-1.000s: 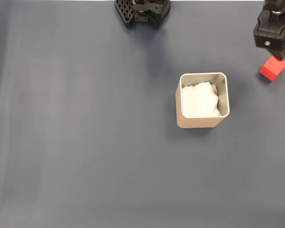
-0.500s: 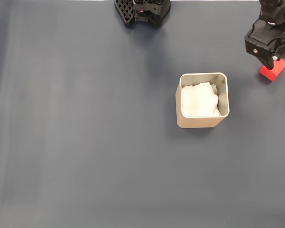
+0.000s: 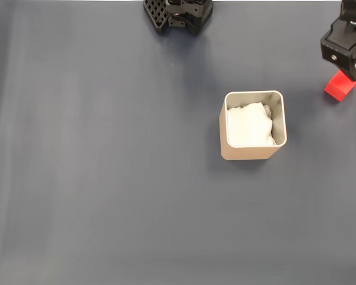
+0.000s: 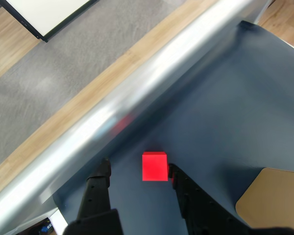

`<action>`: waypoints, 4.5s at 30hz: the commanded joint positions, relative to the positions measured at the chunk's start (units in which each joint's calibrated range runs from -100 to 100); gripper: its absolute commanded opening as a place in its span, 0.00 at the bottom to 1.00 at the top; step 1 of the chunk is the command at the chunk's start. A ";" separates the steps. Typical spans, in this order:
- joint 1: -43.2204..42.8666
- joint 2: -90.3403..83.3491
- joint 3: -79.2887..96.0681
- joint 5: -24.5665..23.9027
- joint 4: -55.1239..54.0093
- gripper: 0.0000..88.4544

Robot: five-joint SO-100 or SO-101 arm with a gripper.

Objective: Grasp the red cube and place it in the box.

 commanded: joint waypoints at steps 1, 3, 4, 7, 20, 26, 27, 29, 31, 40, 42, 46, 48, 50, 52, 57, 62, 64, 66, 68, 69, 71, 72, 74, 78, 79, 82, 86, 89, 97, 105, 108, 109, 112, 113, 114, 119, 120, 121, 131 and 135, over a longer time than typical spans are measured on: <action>-0.13 0.45 -3.00 0.54 -1.74 0.35; -0.13 1.32 -3.00 0.68 -2.65 0.35; -0.06 1.75 -3.00 0.68 -2.97 0.36; 0.36 2.70 -3.00 0.83 -3.79 0.37; 3.20 4.08 -1.91 0.83 -5.19 0.38; 3.49 2.70 0.46 0.34 -5.60 0.38; 3.49 2.53 0.83 0.24 -5.68 0.38; 3.49 2.27 1.28 0.15 -5.85 0.38; 3.49 1.92 1.65 0.15 -5.85 0.38; 2.42 -0.68 6.02 0.05 -6.59 0.39; 2.42 -1.28 7.30 0.10 -7.24 0.39; 2.64 -1.71 8.39 0.20 -7.90 0.39; 2.85 -1.80 8.76 0.39 -8.39 0.39; 3.06 -1.80 8.85 0.49 -8.72 0.39; 3.35 -1.63 8.85 0.73 -9.29 0.39; 4.13 -0.68 8.94 1.51 -10.93 0.39; 4.62 0.19 8.85 2.05 -12.17 0.39; 4.69 0.45 8.76 2.05 -12.25 0.39; 4.69 0.71 8.76 1.90 -12.41 0.39; 4.69 0.88 8.94 1.86 -12.58 0.39; 4.69 1.06 8.94 1.86 -12.66 0.39; 4.69 1.14 9.12 1.90 -12.99 0.39; 4.69 1.23 9.12 1.90 -13.07 0.39; 4.69 1.40 9.12 1.90 -13.31 0.39; 4.69 1.83 9.12 1.86 -13.73 0.39; 4.62 1.92 9.12 1.86 -13.73 0.39; 4.62 2.27 9.58 1.81 -14.14 0.39; 4.55 2.27 10.67 1.90 -15.04 0.39; 4.34 2.35 11.31 1.90 -15.28 0.39; 4.13 2.70 11.95 1.95 -15.78 0.39; 4.13 3.31 11.95 2.25 -16.60 0.39; 4.13 3.65 11.76 2.30 -16.84 0.39; 4.13 3.74 11.58 2.30 -16.93 0.39; 4.13 4.26 11.31 2.44 -17.17 0.39; 4.13 4.34 11.22 2.49 -17.25 0.39; 4.13 4.52 11.04 2.54 -17.42 0.39; 4.20 5.21 10.31 2.64 -17.50 0.40; 4.20 5.30 10.21 2.69 -17.58 0.40; 4.20 5.38 10.21 2.69 -17.66 0.40; 4.06 6.25 10.03 2.59 -17.83 0.39; 4.06 6.25 9.94 2.74 -17.83 0.29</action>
